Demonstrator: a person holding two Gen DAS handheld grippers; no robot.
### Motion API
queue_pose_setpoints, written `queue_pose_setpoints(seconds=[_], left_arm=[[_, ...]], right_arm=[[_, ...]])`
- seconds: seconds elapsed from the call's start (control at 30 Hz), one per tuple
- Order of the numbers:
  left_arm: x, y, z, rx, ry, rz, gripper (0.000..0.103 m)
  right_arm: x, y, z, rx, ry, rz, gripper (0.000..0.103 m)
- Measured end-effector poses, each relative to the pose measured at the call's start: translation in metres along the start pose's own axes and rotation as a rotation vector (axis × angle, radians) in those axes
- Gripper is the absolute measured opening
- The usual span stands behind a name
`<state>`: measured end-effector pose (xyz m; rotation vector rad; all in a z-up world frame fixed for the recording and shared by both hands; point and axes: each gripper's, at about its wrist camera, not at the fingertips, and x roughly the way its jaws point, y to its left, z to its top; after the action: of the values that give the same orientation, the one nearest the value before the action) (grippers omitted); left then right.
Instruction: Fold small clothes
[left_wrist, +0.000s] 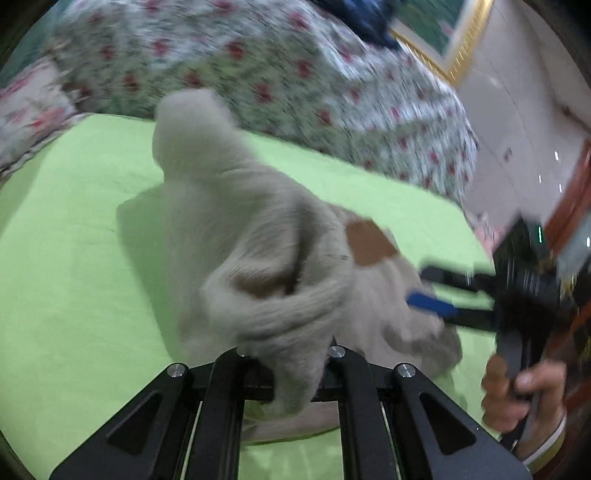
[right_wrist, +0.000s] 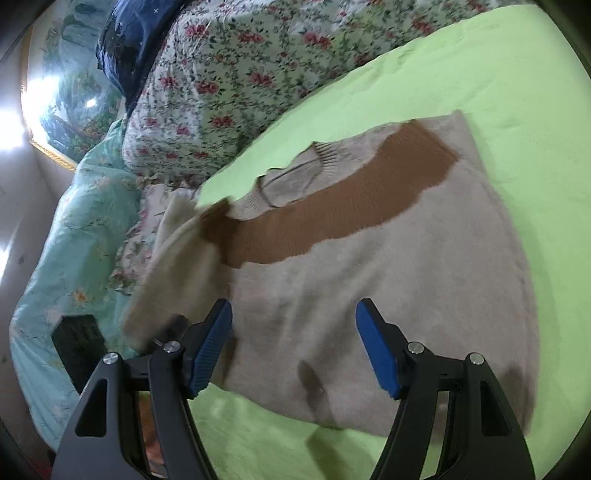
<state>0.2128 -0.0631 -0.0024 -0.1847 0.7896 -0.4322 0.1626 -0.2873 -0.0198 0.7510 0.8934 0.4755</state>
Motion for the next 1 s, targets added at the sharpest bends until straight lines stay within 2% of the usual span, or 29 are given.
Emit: queue_pose_setpoints(seconds=[0.13,0.3,0.43,0.5,0.53,0.57,0.6,0.7,0.83,0.93,1.0], left_arm=[[0.023,-0.007,-0.012,0.005,0.061,-0.015,0.007],[0.024,-0.001,-0.017,-0.010,0.066,-0.032,0.007],[0.024,-0.006,-0.019,0.026,0.068,-0.009,0.007],[0.024,-0.012,-0.020,0.056,0.068,0.016,0.007],[0.023,-0.013,-0.021,0.062,0.068,0.024,0.007],[0.023,-0.014,-0.021,0.064,0.070,0.031,0.007],[0.023,-0.017,-0.018,0.060,0.074,0.033,0.007],[0.015,-0.031,-0.009,0.076,0.053,-0.013,0.007],[0.018,-0.073,-0.001,0.144,0.040,-0.094,0.008],[0.039,-0.108,-0.005,0.195,0.070,-0.116,0.008],[0.063,-0.123,-0.013,0.205,0.115,-0.114,0.008]], right_arm=[[0.026,-0.002,0.017,0.013,0.077,0.054,0.073],[0.077,0.005,0.026,0.025,0.195,0.101,0.075],[0.115,0.020,0.040,0.027,0.242,0.166,0.075],[0.131,0.024,0.051,0.023,0.239,0.153,0.073],[0.139,0.026,0.058,0.009,0.238,0.130,0.065],[0.144,0.028,0.062,-0.001,0.241,0.112,0.037],[0.145,0.029,0.066,-0.005,0.245,0.102,0.021],[0.115,0.049,0.077,-0.092,0.184,0.126,0.018],[0.051,0.063,0.085,-0.234,0.084,0.075,0.018],[0.017,0.042,0.089,-0.262,0.040,-0.014,0.018],[0.008,0.015,0.090,-0.218,0.043,-0.060,0.018]])
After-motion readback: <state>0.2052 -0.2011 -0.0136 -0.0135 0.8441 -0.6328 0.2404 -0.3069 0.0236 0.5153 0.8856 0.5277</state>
